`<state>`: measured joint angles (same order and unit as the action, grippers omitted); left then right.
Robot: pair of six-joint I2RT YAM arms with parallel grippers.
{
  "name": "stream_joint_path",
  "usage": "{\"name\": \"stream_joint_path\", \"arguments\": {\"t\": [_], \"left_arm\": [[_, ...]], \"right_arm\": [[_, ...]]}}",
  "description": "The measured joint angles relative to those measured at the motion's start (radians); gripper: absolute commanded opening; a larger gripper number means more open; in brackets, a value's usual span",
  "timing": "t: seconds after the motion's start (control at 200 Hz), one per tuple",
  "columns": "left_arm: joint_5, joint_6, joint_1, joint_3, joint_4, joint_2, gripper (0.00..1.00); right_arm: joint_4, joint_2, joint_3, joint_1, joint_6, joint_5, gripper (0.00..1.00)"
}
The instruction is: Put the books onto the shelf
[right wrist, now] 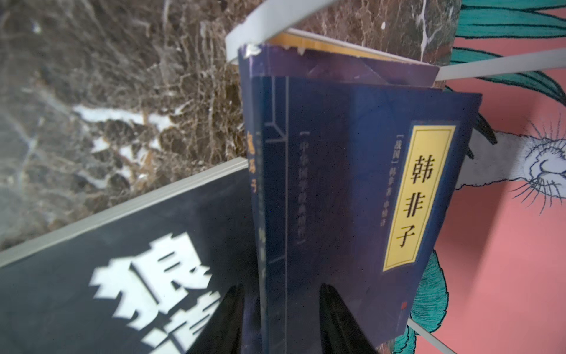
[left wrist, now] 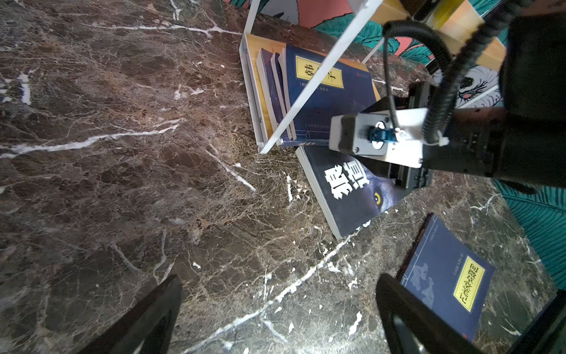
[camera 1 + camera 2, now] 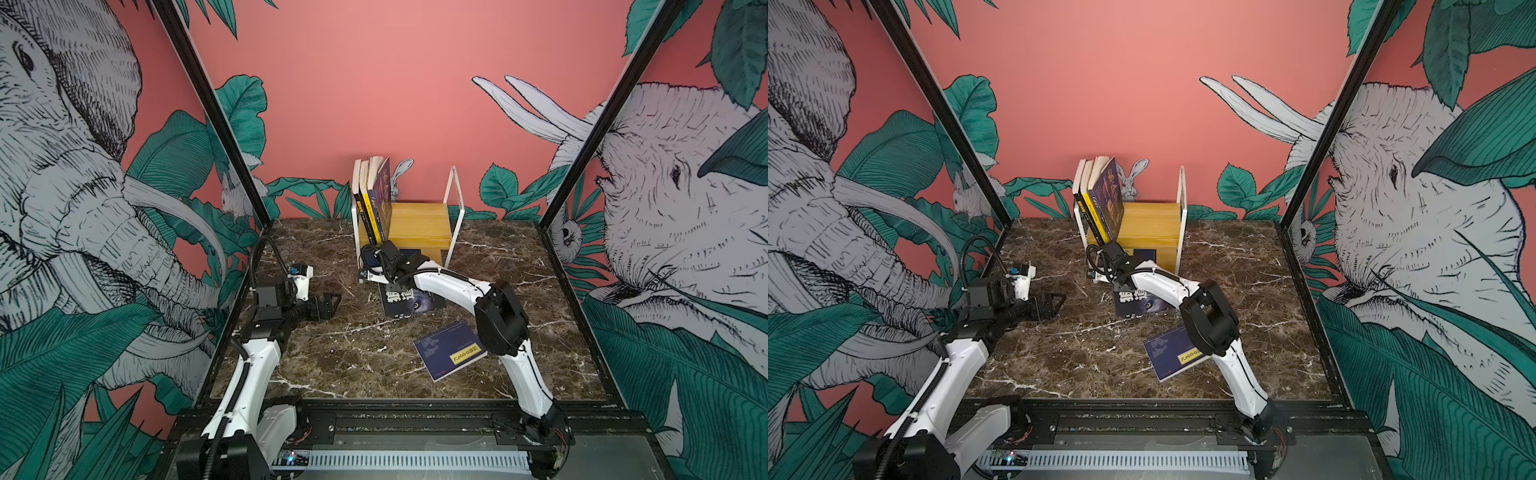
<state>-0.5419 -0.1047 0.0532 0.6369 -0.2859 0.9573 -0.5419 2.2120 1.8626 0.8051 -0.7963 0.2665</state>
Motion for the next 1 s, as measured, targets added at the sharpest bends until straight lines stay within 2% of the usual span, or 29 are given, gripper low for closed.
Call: {"name": "stream_joint_path", "arguments": {"t": [0.205, 0.59, 0.995], "left_arm": [[0.000, 0.000, 0.000, 0.000, 0.000, 0.000, 0.99], [-0.001, -0.001, 0.000, 0.000, 0.000, -0.002, 0.99], [-0.003, -0.004, 0.000, 0.000, 0.000, -0.002, 0.99]], "right_arm": [[0.014, -0.082, -0.088, -0.019, -0.012, -0.002, 0.44], [0.034, -0.083, -0.090, -0.039, -0.011, -0.002, 0.40], [0.053, -0.082, -0.104, -0.039, -0.020, -0.016, 0.45]]}}
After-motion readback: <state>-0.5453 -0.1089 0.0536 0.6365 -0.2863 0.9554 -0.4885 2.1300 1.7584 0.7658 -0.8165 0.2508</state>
